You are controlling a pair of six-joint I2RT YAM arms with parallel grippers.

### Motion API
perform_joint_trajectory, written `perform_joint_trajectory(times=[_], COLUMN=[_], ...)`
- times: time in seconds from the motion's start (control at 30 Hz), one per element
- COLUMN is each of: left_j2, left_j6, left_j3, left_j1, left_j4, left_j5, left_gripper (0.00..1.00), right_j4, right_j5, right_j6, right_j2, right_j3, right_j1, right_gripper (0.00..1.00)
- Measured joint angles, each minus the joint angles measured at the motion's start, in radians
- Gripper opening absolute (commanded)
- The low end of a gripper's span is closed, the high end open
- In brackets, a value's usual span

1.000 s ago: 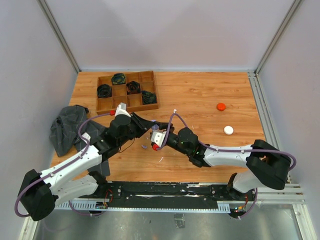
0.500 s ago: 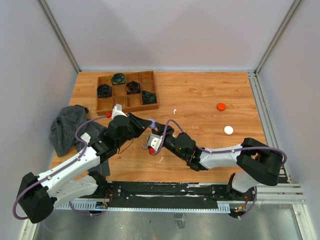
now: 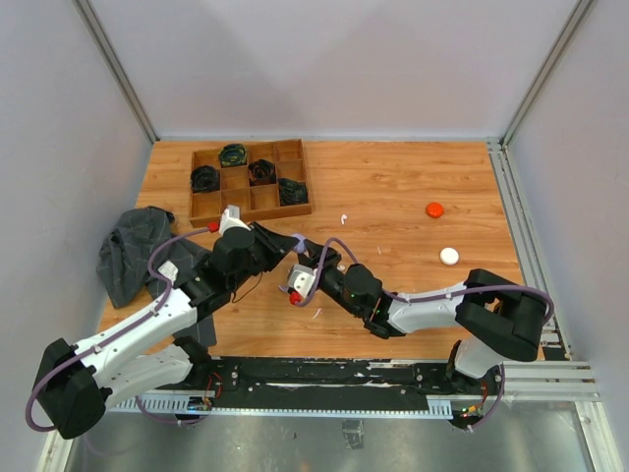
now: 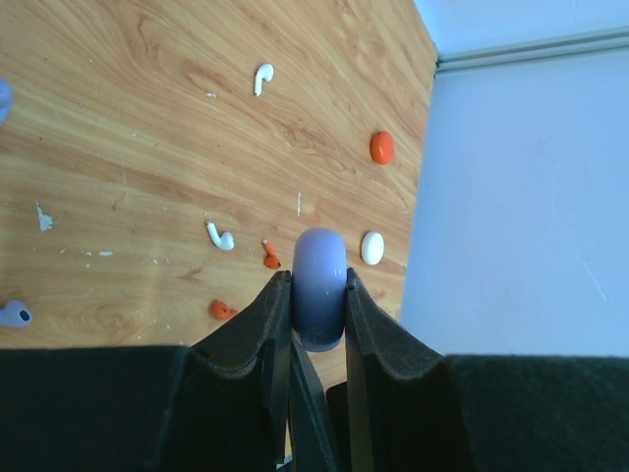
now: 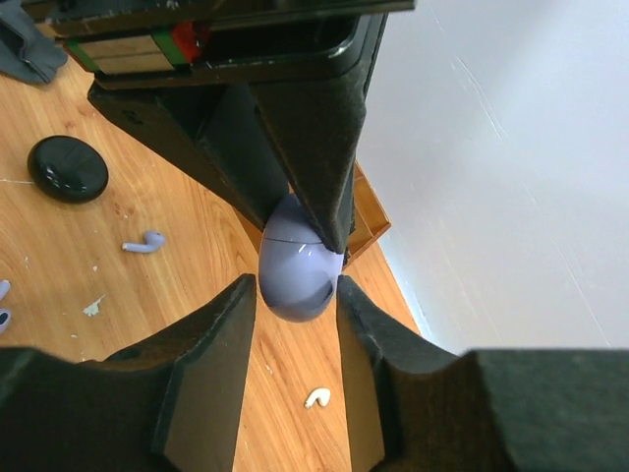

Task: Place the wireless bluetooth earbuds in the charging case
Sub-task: Pick up the charging case at the center of the board.

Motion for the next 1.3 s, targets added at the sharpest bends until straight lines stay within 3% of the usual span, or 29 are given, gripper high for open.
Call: perform_joint_trajectory(times=[0.17,0.3,0.57,0.93,1.3], left_j2=[-0.004,-0.022,-0.099,-0.156,-0.131], left_j6=[0.072,0.195,0.558,0.964,1.115], left_j3=[-0.004,-0.015,-0.091,-0.105,-0.087], left_j1=[0.000,0.000,0.000,0.000,0.000], left_j4=[0.014,0.051,0.185,0.296,0.344], left_j5=[0.000,-0.002,0.087,0.375,0.640], left_gripper=[0.00,0.00,0.00,0.00,0.00], right_j4=[-0.051,-0.168,-0.480,-0.614,-0.598], right_j5=[-0.019,-0.090,-0.446,-0.901,-1.097], right_j6=[0.036,0.114,0.397,0.671,0.782], right_j2=[-0.033,-0.131,-0.388,-0.394,-0.372], right_j3=[-0.001,-0.004,0.027,0.086,0.102], right_j1=[0.000,-0.026,-0.290,-0.455,-0.479], right_gripper=[0.61,0.69,0.77,0.75,0.60])
